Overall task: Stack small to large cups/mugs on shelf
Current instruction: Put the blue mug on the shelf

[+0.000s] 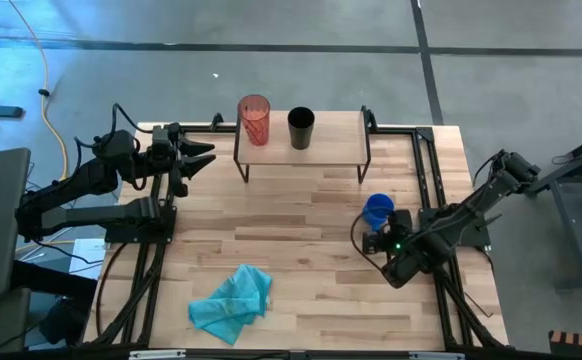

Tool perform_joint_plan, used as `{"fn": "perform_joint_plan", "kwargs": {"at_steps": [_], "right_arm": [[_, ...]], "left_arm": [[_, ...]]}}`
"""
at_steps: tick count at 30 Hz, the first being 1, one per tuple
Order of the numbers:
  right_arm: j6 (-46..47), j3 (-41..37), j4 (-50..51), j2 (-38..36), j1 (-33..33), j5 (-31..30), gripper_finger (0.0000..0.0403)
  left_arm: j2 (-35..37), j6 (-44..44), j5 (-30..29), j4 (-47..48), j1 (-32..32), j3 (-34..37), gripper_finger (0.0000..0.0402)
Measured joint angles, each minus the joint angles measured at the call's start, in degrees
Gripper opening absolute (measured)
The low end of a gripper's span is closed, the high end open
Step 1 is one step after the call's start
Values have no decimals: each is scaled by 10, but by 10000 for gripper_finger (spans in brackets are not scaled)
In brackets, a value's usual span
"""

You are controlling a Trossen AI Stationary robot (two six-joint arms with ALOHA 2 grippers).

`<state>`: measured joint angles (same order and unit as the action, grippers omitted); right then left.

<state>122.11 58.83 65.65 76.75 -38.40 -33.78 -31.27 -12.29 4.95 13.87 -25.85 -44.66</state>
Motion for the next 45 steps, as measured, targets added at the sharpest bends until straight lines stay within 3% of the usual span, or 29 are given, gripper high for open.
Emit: {"fn": "perform_joint_plan", "kwargs": {"at_steps": [10, 15, 25, 45], "right_arm": [[0, 0, 42, 0, 56, 77, 108], [-2, 0, 40, 1, 84, 81, 108], [-26, 0, 42, 54, 125, 162, 108], [-34, -1, 32, 111, 149, 160, 108]], "left_arm": [[0, 0, 1, 0, 0, 0, 138], [0, 0, 1, 0, 0, 0, 138], [0, 15, 0, 0, 0, 0, 138], [0, 31, -1, 0, 0, 0, 138]]}}
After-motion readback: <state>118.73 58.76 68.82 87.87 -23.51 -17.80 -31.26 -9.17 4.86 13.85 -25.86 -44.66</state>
